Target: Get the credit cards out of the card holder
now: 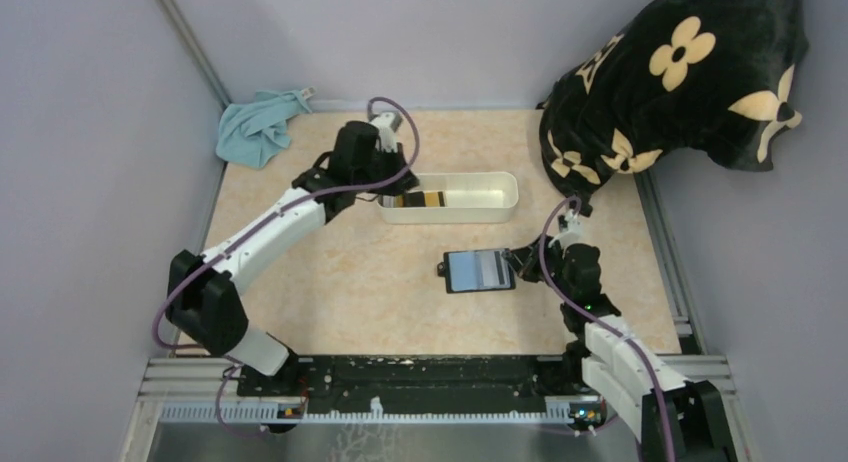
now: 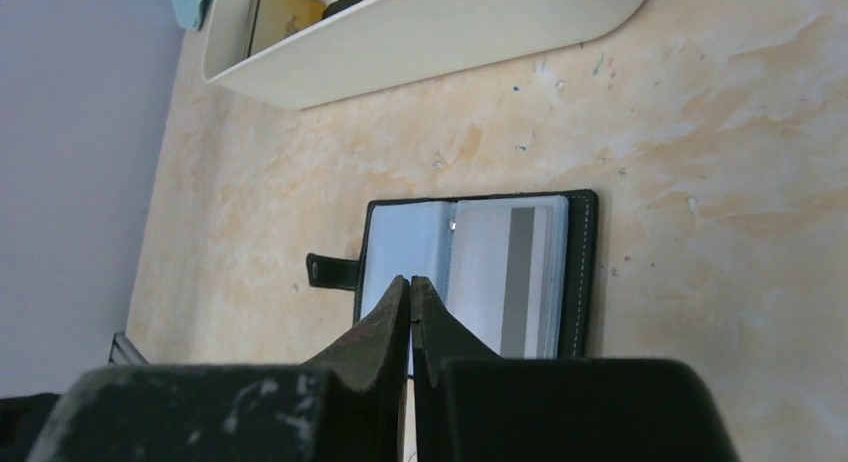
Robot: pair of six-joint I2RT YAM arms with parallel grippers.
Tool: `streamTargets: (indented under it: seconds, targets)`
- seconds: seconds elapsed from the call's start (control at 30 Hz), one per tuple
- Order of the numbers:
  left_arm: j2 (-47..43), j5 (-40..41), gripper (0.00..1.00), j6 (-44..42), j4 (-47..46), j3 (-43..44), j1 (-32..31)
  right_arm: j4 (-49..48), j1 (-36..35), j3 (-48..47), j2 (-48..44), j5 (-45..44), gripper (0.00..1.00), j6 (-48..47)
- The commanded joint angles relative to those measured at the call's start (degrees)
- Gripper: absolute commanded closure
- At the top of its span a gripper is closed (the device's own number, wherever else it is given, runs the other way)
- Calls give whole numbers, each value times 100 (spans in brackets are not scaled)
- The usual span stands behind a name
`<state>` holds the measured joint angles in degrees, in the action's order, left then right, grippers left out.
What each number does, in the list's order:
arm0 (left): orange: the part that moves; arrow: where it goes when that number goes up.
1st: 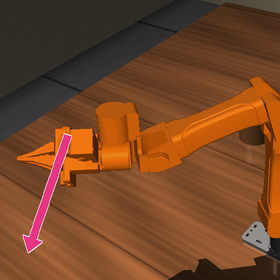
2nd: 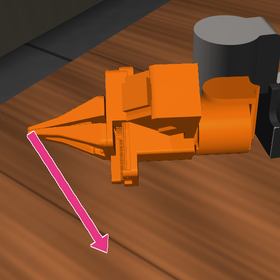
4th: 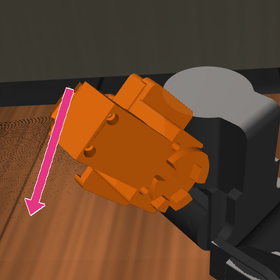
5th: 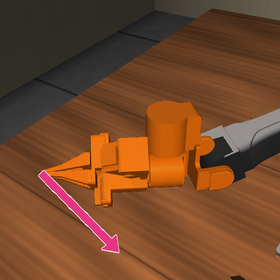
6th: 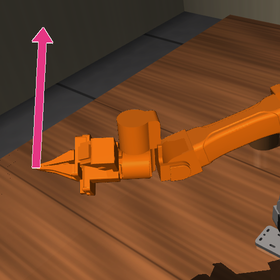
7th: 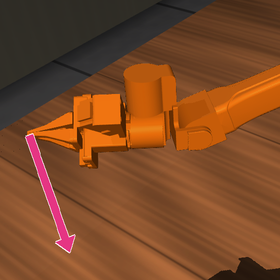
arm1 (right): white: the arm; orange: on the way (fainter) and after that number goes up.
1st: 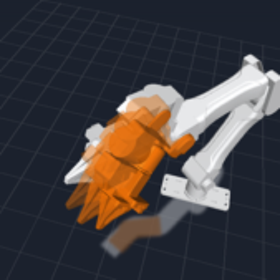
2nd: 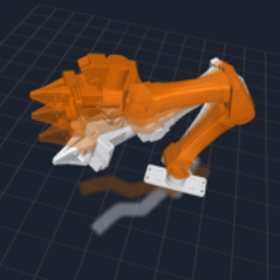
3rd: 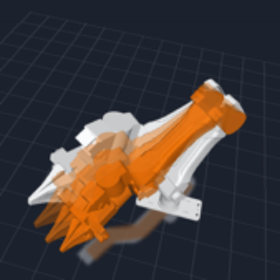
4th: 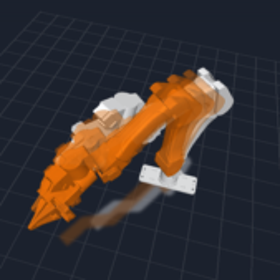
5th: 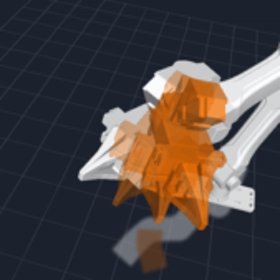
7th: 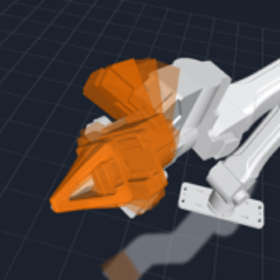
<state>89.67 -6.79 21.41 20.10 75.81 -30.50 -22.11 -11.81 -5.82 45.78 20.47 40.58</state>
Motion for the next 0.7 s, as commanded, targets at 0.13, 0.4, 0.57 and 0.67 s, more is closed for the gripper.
streamTargets:
  seconds: [0.13, 0.4, 0.57, 0.67]
  targets:
    - [274, -1712, 100, 1125, -3586, -1644, -1367, 994, 55, -553, 625, -700, 100, -420]
    - [766, -1308, 4, 1544, -4841, -2398, -1580, 556, 54, -309, 1061, -600, 58, -238]
    - [859, -753, 1, 1290, -4609, -2503, -1728, 613, 52, -91, 643, -477, 57, -139]
    - [537, 624, 1, 634, -3608, -2192, -2207, 1100, 59, -76, 65, -543, 57, -202]
